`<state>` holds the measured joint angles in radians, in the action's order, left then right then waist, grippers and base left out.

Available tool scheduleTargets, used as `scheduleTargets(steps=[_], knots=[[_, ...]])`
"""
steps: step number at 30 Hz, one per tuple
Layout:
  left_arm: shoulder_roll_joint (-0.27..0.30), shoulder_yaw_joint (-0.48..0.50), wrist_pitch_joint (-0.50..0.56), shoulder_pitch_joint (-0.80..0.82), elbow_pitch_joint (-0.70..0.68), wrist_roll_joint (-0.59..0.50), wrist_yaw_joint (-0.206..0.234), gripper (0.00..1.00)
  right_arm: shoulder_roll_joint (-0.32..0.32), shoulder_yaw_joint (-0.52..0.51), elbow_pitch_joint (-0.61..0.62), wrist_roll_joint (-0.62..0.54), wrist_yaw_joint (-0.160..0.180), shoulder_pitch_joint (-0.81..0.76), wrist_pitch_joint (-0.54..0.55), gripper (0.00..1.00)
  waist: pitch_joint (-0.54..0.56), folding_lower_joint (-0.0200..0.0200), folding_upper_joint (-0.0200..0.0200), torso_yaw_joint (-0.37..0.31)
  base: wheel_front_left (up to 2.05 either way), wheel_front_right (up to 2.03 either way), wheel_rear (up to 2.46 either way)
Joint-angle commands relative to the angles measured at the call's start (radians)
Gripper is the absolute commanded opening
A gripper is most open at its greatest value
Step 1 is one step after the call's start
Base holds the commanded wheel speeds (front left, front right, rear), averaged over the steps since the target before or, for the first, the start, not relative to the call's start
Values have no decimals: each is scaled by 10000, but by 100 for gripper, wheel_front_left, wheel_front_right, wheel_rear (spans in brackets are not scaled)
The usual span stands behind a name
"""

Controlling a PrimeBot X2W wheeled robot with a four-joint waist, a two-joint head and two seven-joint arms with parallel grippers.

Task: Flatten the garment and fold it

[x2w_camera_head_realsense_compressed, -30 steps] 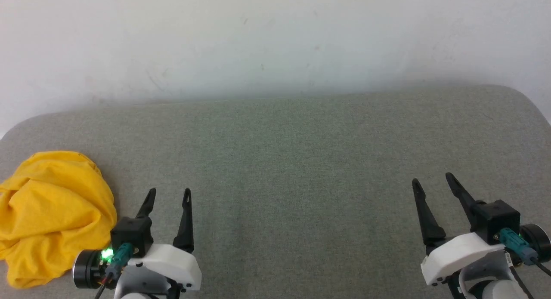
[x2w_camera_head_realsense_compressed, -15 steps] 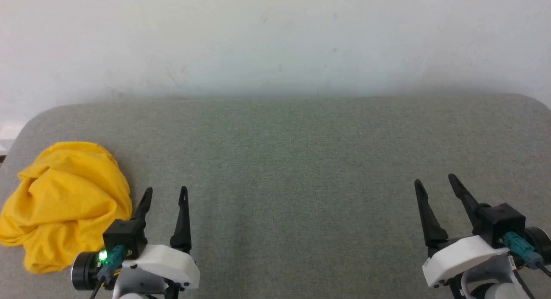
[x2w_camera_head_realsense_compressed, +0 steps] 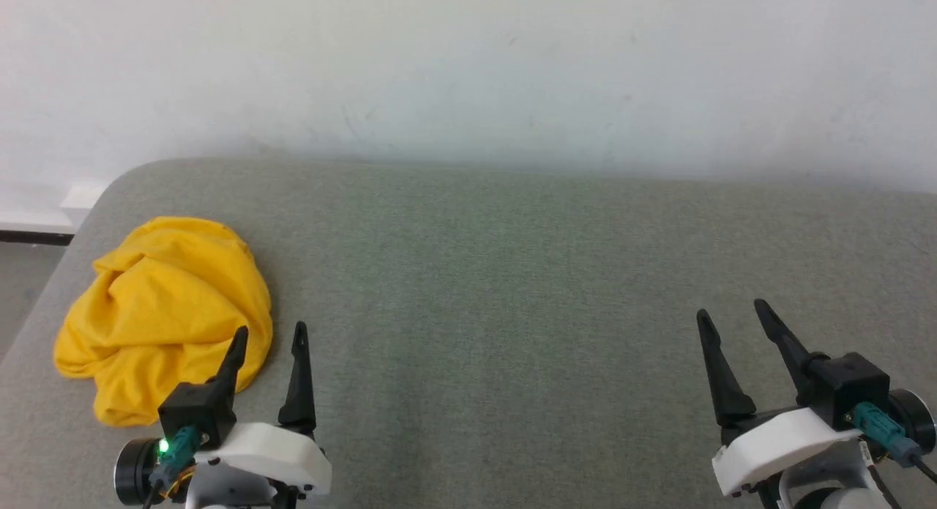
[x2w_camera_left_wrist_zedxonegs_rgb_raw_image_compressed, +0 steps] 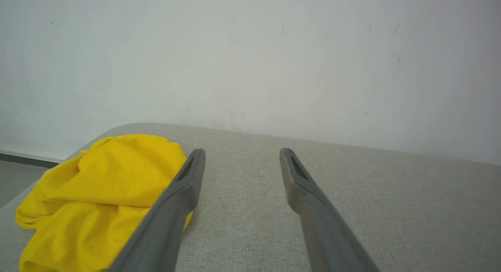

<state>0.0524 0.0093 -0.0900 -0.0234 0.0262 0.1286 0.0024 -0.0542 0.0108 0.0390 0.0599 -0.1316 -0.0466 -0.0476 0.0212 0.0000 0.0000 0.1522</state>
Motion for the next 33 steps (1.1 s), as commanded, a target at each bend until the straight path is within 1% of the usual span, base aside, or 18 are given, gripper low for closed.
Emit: scheduleTargets(steps=[1,10,19,23,29,33], knots=[[-8,52,-119,-157,41,119,103,100,15,35,80,83,4,-102,-83,100,43,0,0,212,0,0,0],[-9,222,-306,-286,58,381,81,100,18,238,143,241,4,-170,-201,100,130,0,0,926,0,0,0],[-11,345,-495,-364,-4,552,85,100,21,389,160,366,5,-179,-334,100,85,0,0,1440,0,0,0],[-12,363,-579,-337,-69,570,62,100,22,464,160,437,5,-175,-377,100,18,0,0,1565,0,0,0],[16,513,-704,-42,-19,608,-134,100,24,509,177,490,6,-158,-398,100,-86,0,0,1601,0,0,0],[180,599,-788,478,81,683,-324,100,26,488,250,508,6,-156,-374,100,-236,0,0,1593,0,0,0]])
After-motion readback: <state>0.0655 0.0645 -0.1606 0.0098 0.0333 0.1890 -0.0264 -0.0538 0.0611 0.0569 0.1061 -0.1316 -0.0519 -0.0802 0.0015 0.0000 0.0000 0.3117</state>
